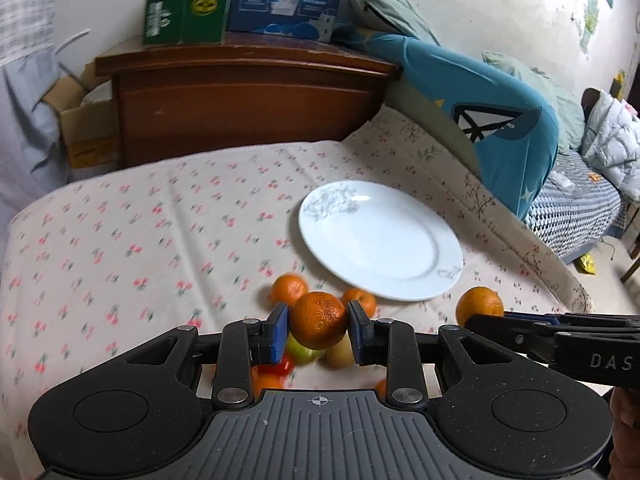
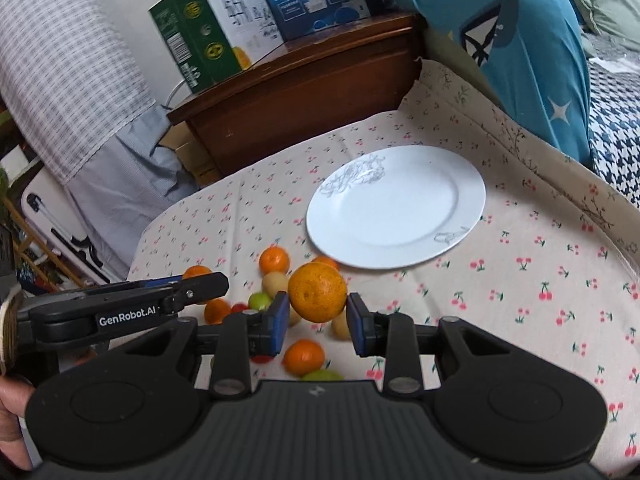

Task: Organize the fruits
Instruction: 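Carry the mandarin to the white plate and open the right tool, then withdraw the right tool from the plate back toward the fruits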

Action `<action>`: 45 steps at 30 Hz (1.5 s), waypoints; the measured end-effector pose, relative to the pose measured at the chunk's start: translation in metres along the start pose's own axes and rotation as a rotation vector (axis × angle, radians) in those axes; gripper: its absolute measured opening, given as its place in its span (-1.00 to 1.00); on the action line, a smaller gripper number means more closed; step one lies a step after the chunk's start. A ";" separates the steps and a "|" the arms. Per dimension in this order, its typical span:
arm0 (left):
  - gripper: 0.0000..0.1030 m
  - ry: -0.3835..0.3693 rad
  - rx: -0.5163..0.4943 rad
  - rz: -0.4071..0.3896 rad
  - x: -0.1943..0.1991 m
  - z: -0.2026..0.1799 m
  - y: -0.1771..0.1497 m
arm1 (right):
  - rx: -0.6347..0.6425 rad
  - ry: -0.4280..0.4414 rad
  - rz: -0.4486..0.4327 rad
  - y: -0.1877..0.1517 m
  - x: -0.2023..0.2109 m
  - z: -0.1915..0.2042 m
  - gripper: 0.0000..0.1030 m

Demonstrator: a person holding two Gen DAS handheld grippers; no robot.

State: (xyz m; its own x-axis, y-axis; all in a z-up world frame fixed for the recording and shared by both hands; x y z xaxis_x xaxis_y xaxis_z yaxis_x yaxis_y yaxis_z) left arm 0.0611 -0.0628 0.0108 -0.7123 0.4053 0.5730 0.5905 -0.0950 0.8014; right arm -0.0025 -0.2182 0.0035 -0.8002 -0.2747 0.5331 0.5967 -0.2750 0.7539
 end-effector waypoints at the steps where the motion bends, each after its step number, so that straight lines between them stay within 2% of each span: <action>1: -0.45 -0.005 -0.008 -0.004 -0.004 -0.002 0.004 | -0.002 -0.005 0.001 0.003 -0.003 -0.002 -0.39; 17: -0.45 -0.079 -0.045 0.016 -0.071 -0.019 0.033 | -0.065 -0.093 0.008 0.036 -0.054 -0.036 -0.40; 34: -0.44 -0.092 -0.016 0.089 -0.123 -0.022 0.026 | -0.156 -0.167 0.056 0.032 -0.089 -0.058 -0.38; 37: -0.35 -0.082 -0.021 0.084 -0.123 -0.022 0.028 | -0.166 -0.173 0.040 0.034 -0.089 -0.059 -0.35; 38: -0.15 -0.072 -0.016 0.080 -0.122 -0.021 0.029 | -0.166 -0.174 0.032 0.036 -0.088 -0.060 -0.34; 40: 0.00 -0.057 -0.008 0.059 -0.118 -0.018 0.033 | -0.161 -0.174 0.024 0.037 -0.087 -0.060 -0.33; 45: 0.23 -0.022 -0.004 0.046 -0.107 -0.015 0.042 | -0.167 -0.162 0.018 0.038 -0.083 -0.061 -0.30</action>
State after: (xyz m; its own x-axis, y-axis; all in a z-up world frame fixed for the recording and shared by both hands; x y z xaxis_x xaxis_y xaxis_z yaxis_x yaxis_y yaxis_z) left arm 0.1568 -0.1235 -0.0139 -0.6758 0.4205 0.6054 0.6211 -0.1176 0.7749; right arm 0.0906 -0.2625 -0.0355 -0.7805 -0.1327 0.6109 0.6019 -0.4240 0.6768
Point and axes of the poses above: each gripper's, at about its wrist camera, not at the fingertips, and x roughly against the way its jaws point, z to its left, y to its top, the point moved 8 cm from there along -x, roughly the way its jaws point, and after that the axes turned 6 degrees about -z, right-handed, at the moved point
